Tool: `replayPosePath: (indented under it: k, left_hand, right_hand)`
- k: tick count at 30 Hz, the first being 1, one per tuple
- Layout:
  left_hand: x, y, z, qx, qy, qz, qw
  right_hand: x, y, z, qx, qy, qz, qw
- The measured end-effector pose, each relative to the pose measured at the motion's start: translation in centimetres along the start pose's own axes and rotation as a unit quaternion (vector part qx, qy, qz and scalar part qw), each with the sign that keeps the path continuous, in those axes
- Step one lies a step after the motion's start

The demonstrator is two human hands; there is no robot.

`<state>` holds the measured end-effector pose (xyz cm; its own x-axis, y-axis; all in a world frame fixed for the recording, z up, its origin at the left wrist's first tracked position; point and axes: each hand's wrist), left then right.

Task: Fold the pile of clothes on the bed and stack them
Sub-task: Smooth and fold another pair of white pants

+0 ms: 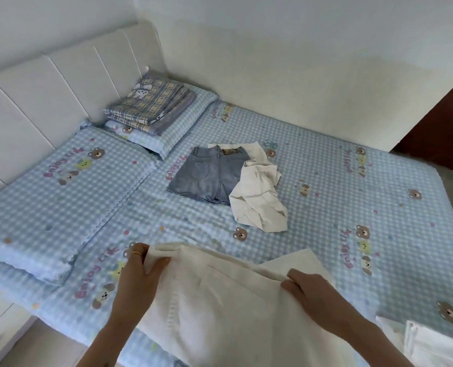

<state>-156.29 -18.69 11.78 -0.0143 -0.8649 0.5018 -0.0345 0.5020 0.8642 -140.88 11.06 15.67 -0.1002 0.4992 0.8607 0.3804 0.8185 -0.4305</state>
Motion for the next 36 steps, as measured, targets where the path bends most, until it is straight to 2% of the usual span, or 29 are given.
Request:
replayPosePath:
  k: [7, 11, 16, 20, 25, 30, 34, 36]
  left_hand:
    - [0.4, -11.1, 7.6, 0.072, 0.064, 0.07, 0.993]
    - [-0.2, -17.5, 12.2, 0.131, 0.083, 0.07, 0.985]
    - [-1.0, -24.6, 17.9, 0.153, 0.095, 0.11, 0.977]
    - [-1.9, -28.8, 21.9, 0.158, 0.078, 0.169, 0.97]
    - [-2.8, -35.1, 29.2, 0.158, 0.077, 0.233, 0.956]
    - [-4.6, -40.4, 32.3, 0.164, 0.06, 0.299, 0.938]
    - [-6.8, -41.0, 32.7, 0.18, 0.045, 0.339, 0.922]
    - [-8.1, -39.6, 32.1, 0.119, 0.085, 0.407, 0.901]
  right_hand:
    - [-14.7, -3.8, 14.1, 0.042, -0.033, -0.038, 0.998]
    - [-22.0, -5.9, 21.4, 0.061, -0.04, -0.068, 0.995]
    - [-29.5, -7.4, 28.4, 0.074, -0.046, -0.112, 0.99]
    - [-33.1, -7.8, 32.6, 0.066, -0.079, -0.117, 0.988]
    - [-38.4, -9.2, 39.1, 0.102, -0.062, -0.125, 0.985]
    - [-43.9, -9.6, 43.3, 0.096, -0.087, -0.126, 0.983]
    - [-45.7, -8.8, 43.6, 0.105, -0.061, -0.104, 0.987]
    - [-44.7, -8.2, 43.1, 0.106, -0.058, -0.072, 0.99]
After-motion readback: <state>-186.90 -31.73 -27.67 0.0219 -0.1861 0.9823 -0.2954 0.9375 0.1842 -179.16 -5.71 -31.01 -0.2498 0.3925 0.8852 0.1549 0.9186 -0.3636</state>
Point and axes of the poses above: each hand's wrist, its own z-axis towards the middle knuckle, its own x-axis out of the back of the hand, y = z × x, and after that the axes turned 9 degrees about y, right-handed
